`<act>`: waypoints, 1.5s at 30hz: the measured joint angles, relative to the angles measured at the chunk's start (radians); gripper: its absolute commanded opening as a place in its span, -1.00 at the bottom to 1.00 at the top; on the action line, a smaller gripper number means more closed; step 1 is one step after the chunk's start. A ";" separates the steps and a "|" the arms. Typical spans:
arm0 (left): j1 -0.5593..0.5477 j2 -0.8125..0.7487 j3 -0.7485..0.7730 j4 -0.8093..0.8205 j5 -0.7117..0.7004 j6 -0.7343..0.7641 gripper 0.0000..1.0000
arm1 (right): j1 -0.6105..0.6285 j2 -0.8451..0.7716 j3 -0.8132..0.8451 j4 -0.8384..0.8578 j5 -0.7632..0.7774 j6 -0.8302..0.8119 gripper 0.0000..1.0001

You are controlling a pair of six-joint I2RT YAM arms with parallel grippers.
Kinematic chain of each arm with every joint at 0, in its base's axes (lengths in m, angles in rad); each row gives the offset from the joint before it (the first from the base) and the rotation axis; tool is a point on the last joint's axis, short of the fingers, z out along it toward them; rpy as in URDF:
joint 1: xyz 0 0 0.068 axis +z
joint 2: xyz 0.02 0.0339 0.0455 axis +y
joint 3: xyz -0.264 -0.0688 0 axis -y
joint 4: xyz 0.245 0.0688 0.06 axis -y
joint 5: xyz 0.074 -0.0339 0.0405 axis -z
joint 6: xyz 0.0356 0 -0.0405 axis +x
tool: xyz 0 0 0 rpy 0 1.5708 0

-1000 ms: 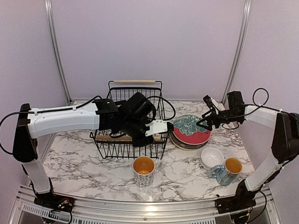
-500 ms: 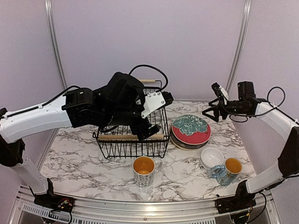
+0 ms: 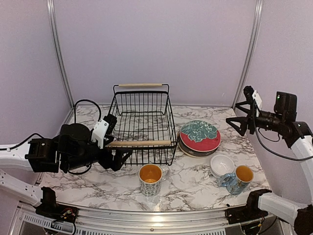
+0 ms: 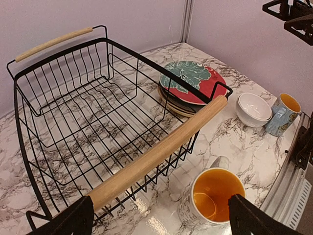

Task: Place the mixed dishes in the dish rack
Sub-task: Move the dish rack to the center of the board, then grab the plate from the plate.

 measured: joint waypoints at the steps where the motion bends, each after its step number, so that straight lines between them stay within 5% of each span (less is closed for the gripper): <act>1: -0.005 -0.026 -0.043 0.008 -0.015 -0.011 0.98 | 0.000 0.008 0.000 -0.010 -0.004 0.001 0.97; 10: -0.014 -0.210 -0.144 0.129 -0.488 -0.083 0.97 | 0.000 0.162 -0.010 -0.041 -0.141 0.011 0.97; 13: -0.015 -0.219 -0.194 0.149 -0.603 -0.196 0.57 | 0.016 0.250 0.027 -0.040 -0.184 0.002 0.96; 17: -0.013 -0.320 -0.362 0.294 -0.547 -0.130 0.31 | 0.134 0.322 0.084 -0.058 -0.174 -0.069 0.91; 20: -0.015 -0.307 -0.346 0.296 -0.507 -0.094 0.22 | 0.253 0.378 0.154 -0.133 -0.144 -0.172 0.85; 29: -0.167 0.306 0.318 -0.079 -0.462 -0.050 0.20 | 0.637 0.525 0.317 -0.374 -0.006 -0.379 0.56; 34: -0.253 0.560 0.489 -0.308 -0.454 -0.114 0.21 | 0.734 0.599 0.415 -0.463 0.003 -0.408 0.55; 40: -0.265 0.526 0.483 -0.397 -0.447 -0.231 0.28 | 0.737 0.650 0.466 -0.500 -0.019 -0.417 0.57; 45: -0.187 0.314 0.352 -0.397 -0.443 -0.385 0.26 | 0.737 0.654 0.465 -0.502 -0.003 -0.413 0.58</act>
